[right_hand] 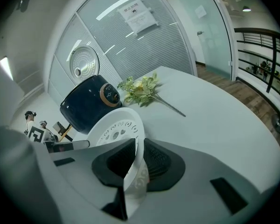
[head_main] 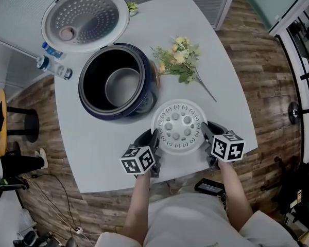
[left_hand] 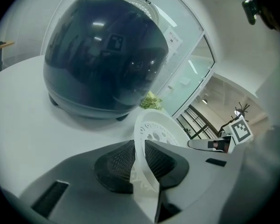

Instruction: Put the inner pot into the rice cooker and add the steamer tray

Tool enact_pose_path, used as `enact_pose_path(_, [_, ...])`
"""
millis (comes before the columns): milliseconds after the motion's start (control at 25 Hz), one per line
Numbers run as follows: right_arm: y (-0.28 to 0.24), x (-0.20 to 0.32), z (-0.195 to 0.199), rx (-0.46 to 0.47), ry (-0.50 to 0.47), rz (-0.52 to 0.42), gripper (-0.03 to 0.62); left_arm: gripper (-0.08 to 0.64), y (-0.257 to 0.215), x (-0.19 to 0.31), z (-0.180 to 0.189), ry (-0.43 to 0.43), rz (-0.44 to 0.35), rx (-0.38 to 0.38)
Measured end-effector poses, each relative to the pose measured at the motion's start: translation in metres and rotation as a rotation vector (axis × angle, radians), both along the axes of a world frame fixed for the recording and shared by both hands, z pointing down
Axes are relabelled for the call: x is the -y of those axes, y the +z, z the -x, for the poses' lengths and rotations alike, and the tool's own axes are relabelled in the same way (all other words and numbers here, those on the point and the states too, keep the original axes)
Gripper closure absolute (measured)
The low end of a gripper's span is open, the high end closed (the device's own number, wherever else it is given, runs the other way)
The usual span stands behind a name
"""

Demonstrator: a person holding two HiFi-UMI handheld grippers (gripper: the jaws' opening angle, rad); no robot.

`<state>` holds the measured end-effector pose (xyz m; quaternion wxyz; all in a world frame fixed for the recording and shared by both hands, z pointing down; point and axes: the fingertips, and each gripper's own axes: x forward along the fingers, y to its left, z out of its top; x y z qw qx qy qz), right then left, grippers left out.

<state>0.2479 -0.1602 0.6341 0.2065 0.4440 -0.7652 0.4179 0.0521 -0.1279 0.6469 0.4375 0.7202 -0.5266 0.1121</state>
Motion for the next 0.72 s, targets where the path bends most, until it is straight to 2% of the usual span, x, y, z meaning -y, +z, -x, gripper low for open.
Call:
enact_pose_path(480, [-0.038,-0.003,-0.005,0.042,0.052,-0.051,0.528,0.492,-0.040,0.003,-0.003,0.042,-0.067,-0.003])
enact_pose_path(720, [-0.068,-0.008,-0.009,0.071,0.078,-0.095,0.529,0.494,-0.065,0.004,-0.007,0.060,-0.103,-0.043])
